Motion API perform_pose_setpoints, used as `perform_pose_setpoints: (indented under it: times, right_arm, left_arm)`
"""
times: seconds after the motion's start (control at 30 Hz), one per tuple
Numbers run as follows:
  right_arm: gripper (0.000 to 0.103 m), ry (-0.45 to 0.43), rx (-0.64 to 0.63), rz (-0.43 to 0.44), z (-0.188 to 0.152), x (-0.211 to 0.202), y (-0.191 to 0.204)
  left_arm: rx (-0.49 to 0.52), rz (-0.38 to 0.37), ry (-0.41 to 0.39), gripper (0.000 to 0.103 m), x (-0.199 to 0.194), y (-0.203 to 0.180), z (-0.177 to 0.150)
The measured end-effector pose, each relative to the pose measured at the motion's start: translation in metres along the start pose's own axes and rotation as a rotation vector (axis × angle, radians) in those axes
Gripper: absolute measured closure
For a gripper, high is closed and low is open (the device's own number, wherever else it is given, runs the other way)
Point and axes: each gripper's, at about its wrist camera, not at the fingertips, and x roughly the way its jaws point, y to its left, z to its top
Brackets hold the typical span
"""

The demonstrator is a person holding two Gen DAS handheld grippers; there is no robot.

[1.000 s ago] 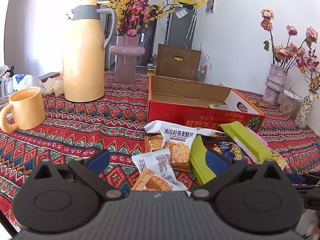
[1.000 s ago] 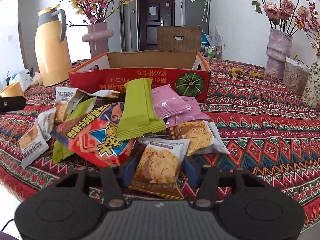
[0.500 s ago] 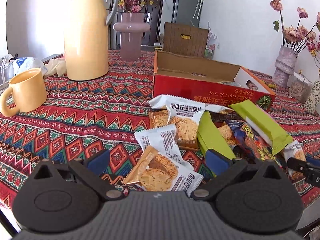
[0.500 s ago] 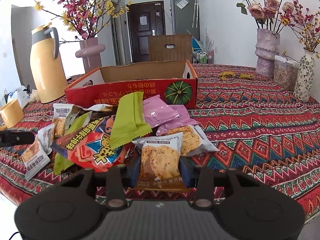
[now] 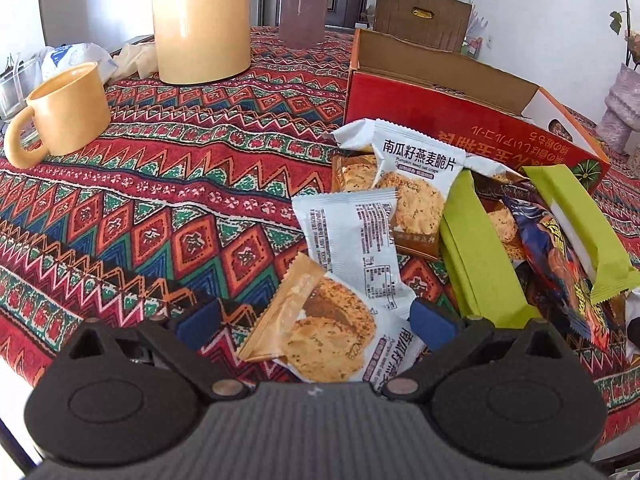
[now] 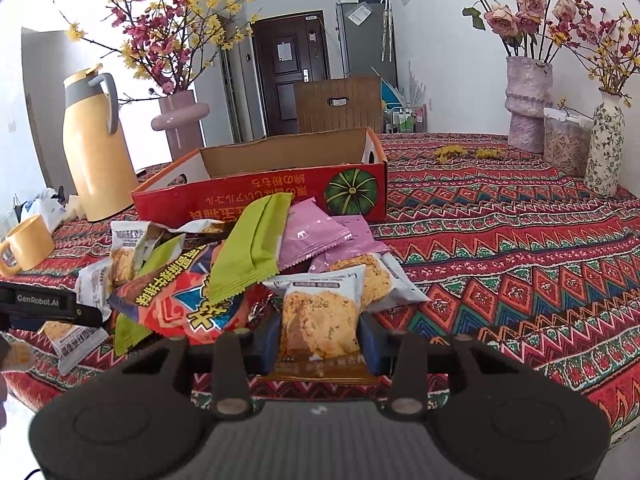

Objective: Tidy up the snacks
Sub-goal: 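Grasp another white cookie packet with the left tool while the right tool holds its packet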

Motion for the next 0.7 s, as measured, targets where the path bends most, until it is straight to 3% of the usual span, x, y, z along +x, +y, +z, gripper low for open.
perform_pose_setpoints:
  times: [0.3,0.7]
  right_arm:
    - [0.063,-0.006,0.009,0.007,-0.003,-0.003,-0.002]
    - [0.063,-0.009,0.009,0.008,-0.004,-0.005,-0.002]
  left_arm:
    - [0.043,-0.013,-0.028,0.000,-0.015,-0.002,-0.007]
    - [0.322,-0.044,-0.090,0.000,-0.019,-0.022,-0.026]
